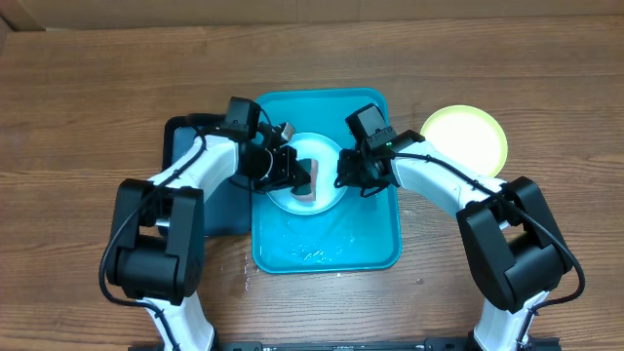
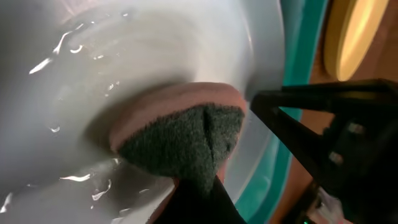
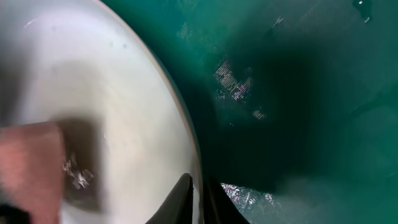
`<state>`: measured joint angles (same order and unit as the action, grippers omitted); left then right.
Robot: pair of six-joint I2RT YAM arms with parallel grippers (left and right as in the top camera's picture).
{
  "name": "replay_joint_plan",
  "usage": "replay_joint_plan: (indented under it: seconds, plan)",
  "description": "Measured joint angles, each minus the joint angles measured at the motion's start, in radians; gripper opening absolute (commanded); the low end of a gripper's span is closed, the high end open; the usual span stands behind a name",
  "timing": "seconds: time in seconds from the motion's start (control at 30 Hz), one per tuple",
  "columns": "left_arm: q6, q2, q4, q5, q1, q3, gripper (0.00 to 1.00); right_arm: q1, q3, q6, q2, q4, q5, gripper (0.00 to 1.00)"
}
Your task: Clean dirty plates on tray and stack at the side
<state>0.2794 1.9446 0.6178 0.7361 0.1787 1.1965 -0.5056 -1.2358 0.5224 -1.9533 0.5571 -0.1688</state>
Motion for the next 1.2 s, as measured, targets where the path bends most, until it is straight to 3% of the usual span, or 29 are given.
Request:
replay_joint_plan:
  seconds: [0.23,0.37,0.53,0.7,0.9,0.97,1.07,1.17,1.2]
  plan:
    - [-0.035,-0.168,0.144,-0.068,-0.113,0.057,0.04,0.0,0.0,0.0,0.0,0.0,-0.001,0.09]
    - [-0.069,-0.275,0.29,-0.183,-0.205,0.075,0.04,0.0,0.0,0.0,0.0,0.005,-0.004,0.14]
    - [-0.105,-0.286,0.417,-0.378,-0.273,0.065,0.04,0.0,0.0,0.0,0.0,0.011,-0.007,0.17]
    - [-0.122,-0.286,0.365,-0.562,-0.272,-0.026,0.04,0.0,0.0,0.0,0.0,0.011,-0.007,0.17]
    - [-0.111,-0.282,0.24,-0.663,-0.272,-0.164,0.06,0.0,0.0,0.0,0.0,0.01,-0.007,0.17]
    - [-0.103,-0.278,0.22,-0.681,-0.272,-0.189,0.07,0.0,0.0,-0.001,0.0,0.011,-0.008,0.22]
    - [-0.098,-0.276,0.223,-0.694,-0.272,-0.194,0.17,0.0,0.0,0.003,0.0,0.01,-0.007,0.31]
    - [-0.099,-0.276,0.256,-0.701,-0.272,-0.188,0.48,0.0,0.0,-0.002,0.0,0.01,-0.007,0.33]
    - [-0.096,-0.276,0.272,-0.703,-0.272,-0.18,0.52,0.0,0.0,-0.001,0.0,0.01,-0.007,0.33]
